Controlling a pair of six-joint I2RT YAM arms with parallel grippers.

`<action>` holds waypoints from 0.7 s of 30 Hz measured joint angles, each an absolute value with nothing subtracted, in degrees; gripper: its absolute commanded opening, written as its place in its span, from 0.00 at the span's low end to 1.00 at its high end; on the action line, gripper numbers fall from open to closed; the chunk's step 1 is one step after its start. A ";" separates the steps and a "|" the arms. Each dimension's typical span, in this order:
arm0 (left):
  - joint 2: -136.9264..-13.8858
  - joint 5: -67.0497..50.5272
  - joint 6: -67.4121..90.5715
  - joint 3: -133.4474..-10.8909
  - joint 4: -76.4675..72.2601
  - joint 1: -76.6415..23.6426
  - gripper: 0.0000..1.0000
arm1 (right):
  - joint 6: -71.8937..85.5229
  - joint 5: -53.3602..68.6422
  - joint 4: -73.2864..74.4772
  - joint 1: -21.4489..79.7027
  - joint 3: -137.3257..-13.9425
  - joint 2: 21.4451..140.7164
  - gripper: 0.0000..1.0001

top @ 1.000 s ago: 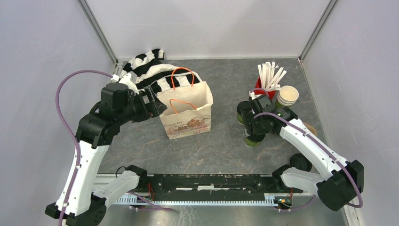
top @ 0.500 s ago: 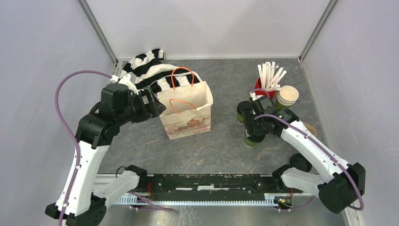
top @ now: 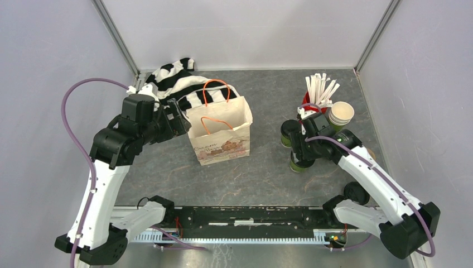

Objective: Pack the takeout coffee

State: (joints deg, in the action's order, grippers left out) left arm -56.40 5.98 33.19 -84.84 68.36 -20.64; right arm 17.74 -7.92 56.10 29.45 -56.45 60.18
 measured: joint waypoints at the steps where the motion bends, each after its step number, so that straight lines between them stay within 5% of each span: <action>1: -56.60 6.04 33.19 -85.36 68.47 -20.64 0.93 | 17.41 -7.62 56.45 29.45 -57.49 59.64 0.64; 12: -63.79 6.11 33.19 -86.41 68.38 -20.64 0.75 | 12.12 2.92 54.28 29.45 -76.55 57.98 0.54; 21: -69.67 5.43 33.19 -86.02 65.89 -20.64 0.63 | 8.84 15.77 45.15 29.47 -96.38 71.18 0.47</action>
